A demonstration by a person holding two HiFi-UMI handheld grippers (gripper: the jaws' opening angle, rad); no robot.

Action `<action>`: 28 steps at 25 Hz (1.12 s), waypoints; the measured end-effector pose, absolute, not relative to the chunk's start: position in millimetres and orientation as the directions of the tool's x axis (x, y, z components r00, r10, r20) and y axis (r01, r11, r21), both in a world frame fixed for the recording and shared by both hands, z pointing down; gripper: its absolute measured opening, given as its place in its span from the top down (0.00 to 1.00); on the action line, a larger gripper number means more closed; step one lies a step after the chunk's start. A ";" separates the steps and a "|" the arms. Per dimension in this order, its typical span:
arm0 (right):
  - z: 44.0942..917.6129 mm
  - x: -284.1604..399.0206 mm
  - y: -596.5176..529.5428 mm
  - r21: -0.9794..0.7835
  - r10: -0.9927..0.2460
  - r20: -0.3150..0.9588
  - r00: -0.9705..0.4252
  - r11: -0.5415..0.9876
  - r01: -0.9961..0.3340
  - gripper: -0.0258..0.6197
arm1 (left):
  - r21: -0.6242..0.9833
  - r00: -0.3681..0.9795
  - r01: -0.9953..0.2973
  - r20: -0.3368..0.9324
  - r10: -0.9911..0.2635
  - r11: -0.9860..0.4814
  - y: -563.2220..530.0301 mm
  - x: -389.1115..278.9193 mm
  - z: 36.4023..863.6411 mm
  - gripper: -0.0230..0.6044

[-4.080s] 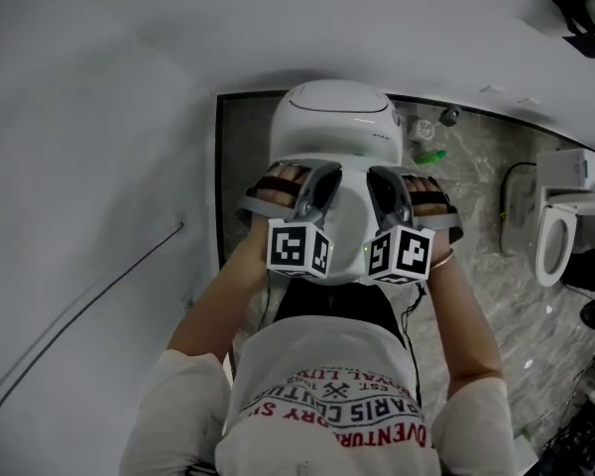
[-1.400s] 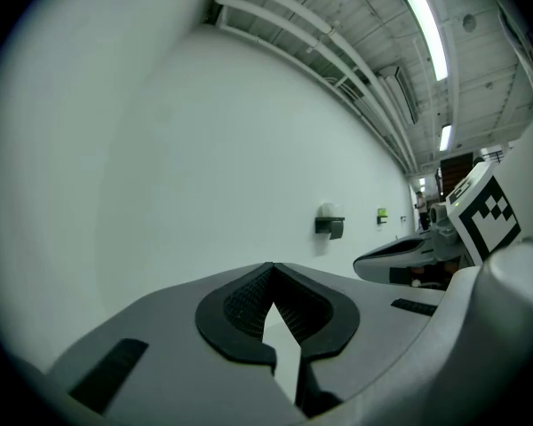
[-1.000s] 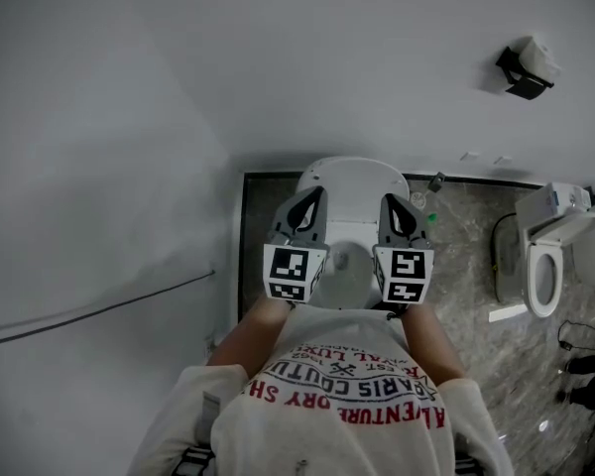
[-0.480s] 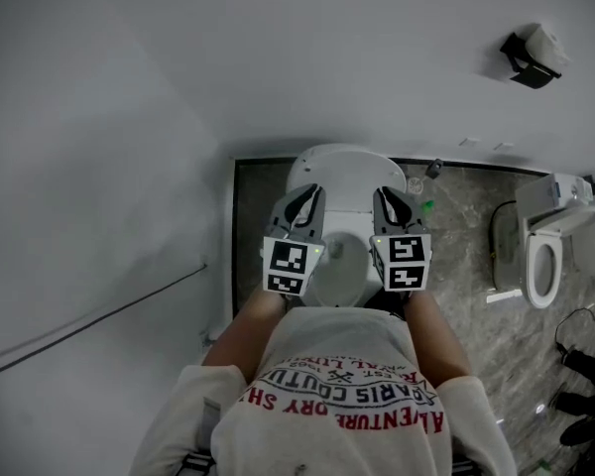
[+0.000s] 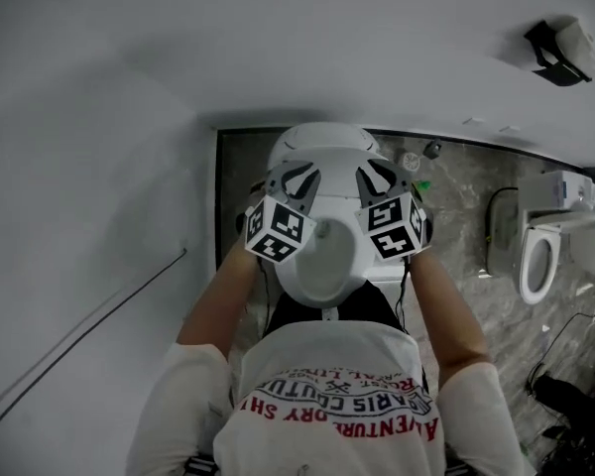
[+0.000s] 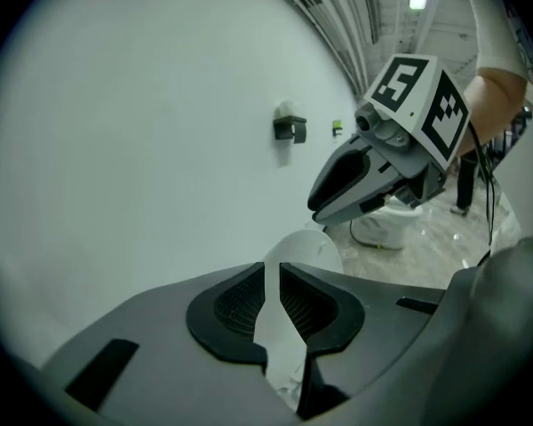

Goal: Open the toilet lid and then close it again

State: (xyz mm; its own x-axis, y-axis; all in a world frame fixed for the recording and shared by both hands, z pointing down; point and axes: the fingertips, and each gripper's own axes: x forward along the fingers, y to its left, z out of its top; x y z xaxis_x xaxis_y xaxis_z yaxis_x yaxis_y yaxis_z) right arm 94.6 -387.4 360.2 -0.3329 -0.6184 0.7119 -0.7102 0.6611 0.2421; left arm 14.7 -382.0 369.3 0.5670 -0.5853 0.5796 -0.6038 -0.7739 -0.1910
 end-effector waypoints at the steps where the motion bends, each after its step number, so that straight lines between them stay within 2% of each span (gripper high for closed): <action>1: 366.3 92.4 -393.7 0.248 -0.593 0.728 -0.344 0.696 -0.674 0.86 | -0.240 0.555 -0.575 0.588 -0.589 -0.782 -392.4 18.6 370.3 0.88; 2: 372.3 89.6 -399.1 0.249 -0.565 0.744 -0.356 0.729 -0.637 0.80 | -0.288 0.543 -0.543 0.595 -0.592 -0.789 -402.5 22.6 371.0 0.87; 7: 393.1 82.6 -421.2 0.277 -0.499 0.784 -0.370 0.814 -0.510 0.80 | -0.363 0.513 -0.413 0.665 -0.543 -0.835 -430.3 40.0 387.9 0.84; 11: 411.0 79.7 -430.8 0.282 -0.462 0.806 -0.369 0.849 -0.447 0.80 | -0.357 0.484 -0.391 0.705 -0.519 -0.848 -440.6 36.3 407.5 0.84; 14: 418.6 81.4 -436.5 0.270 -0.450 0.812 -0.371 0.854 -0.444 0.81 | -0.334 0.480 -0.385 0.724 -0.496 -0.860 -442.9 34.9 419.9 0.84; 15: 417.9 81.9 -438.5 0.271 -0.456 0.808 -0.374 0.850 -0.451 0.86 | -0.332 0.481 -0.377 0.727 -0.489 -0.865 -442.2 35.5 422.8 0.84; 16: 416.7 82.0 -439.5 0.271 -0.460 0.804 -0.376 0.848 -0.456 0.87 | -0.337 0.482 -0.369 0.728 -0.488 -0.866 -441.2 36.0 424.6 0.84; 28: 408.9 78.6 -393.7 0.307 -0.464 0.800 -0.380 0.861 -0.405 0.89 | -0.367 0.511 -0.330 0.705 -0.492 -0.870 -398.0 32.7 417.8 0.88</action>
State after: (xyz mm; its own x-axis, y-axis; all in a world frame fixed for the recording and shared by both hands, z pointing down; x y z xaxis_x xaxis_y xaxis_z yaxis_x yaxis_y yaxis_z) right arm 78.6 -393.7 408.9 -0.3803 -0.4640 0.8000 -0.4046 0.8613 0.3073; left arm 32.7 -398.0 417.8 0.5110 -0.4917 0.7050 -0.3299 -0.8696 -0.3674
